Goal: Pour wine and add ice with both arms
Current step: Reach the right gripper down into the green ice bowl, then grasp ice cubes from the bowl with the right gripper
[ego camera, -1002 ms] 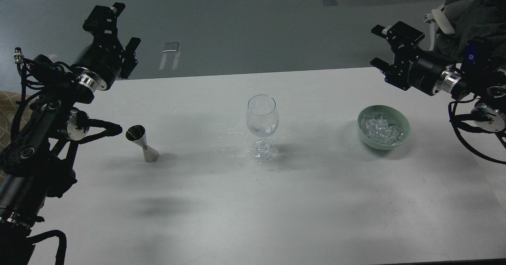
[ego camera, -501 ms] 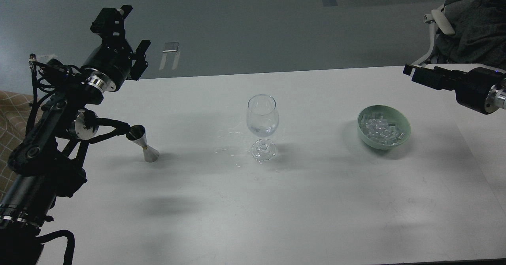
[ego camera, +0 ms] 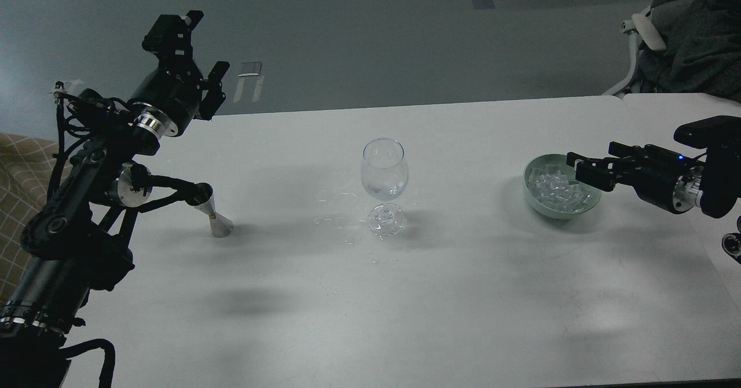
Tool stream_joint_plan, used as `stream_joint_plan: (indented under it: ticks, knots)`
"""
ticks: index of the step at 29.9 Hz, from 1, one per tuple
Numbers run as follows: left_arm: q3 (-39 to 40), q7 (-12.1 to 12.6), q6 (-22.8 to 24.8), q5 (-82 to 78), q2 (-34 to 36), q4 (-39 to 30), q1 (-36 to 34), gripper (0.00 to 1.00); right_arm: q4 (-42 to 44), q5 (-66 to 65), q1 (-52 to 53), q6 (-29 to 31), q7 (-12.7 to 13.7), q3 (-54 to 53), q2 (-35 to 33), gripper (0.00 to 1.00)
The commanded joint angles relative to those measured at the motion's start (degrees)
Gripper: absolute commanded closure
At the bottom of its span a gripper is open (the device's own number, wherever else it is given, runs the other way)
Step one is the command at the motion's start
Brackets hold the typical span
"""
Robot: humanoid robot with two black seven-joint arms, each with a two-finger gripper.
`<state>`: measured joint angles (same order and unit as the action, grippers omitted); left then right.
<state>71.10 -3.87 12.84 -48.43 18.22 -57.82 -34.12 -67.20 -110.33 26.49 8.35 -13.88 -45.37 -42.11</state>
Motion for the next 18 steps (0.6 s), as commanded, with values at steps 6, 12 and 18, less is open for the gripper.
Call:
stream_joint_plan:
  ticks: [6,12,18]
  knots:
    - [0.1,0.0,0.0,0.0,0.0,0.0,0.2,0.02,2.5,-1.9,-0.5,0.1,0.0,0.7,3.3,0.37]
    - [0.1,0.0,0.0,0.0,0.0,0.0,0.2,0.02,4.3,-1.9,-0.8,0.1,0.1,0.7,5.5,0.36]
    - [0.1,0.0,0.0,0.0,0.0,0.0,0.4,0.02,5.9,-2.0,-0.8,0.1,0.2,0.7,6.9,0.36]
